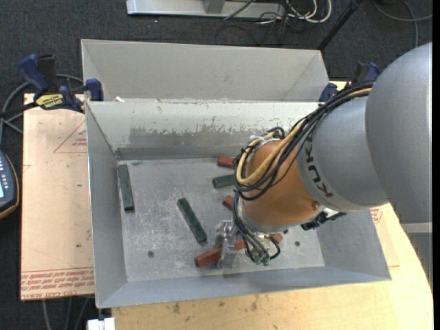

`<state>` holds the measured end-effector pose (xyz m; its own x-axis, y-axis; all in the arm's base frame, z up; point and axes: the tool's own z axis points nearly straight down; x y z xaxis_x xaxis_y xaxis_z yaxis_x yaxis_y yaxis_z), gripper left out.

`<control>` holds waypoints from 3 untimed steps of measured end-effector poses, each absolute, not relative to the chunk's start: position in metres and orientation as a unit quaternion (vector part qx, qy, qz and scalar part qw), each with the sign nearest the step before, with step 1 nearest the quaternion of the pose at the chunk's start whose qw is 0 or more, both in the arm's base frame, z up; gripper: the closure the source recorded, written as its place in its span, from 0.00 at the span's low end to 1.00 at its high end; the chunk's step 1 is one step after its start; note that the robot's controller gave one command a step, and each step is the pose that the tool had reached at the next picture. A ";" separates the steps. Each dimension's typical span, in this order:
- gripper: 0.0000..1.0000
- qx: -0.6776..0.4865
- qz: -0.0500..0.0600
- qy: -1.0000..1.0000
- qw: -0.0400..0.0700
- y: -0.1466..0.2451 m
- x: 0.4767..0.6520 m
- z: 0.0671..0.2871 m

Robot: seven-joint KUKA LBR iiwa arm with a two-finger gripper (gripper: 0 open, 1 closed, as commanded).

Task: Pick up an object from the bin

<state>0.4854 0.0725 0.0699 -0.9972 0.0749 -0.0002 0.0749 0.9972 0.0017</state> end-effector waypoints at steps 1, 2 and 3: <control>1.00 0.050 0.001 0.999 0.003 0.066 0.501 0.119; 1.00 0.038 0.001 0.999 0.004 0.076 0.505 0.172; 0.00 0.039 0.001 0.999 0.001 0.076 0.504 0.168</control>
Offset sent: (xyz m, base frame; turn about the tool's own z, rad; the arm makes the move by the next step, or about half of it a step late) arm 0.0133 -0.0072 0.0465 0.0242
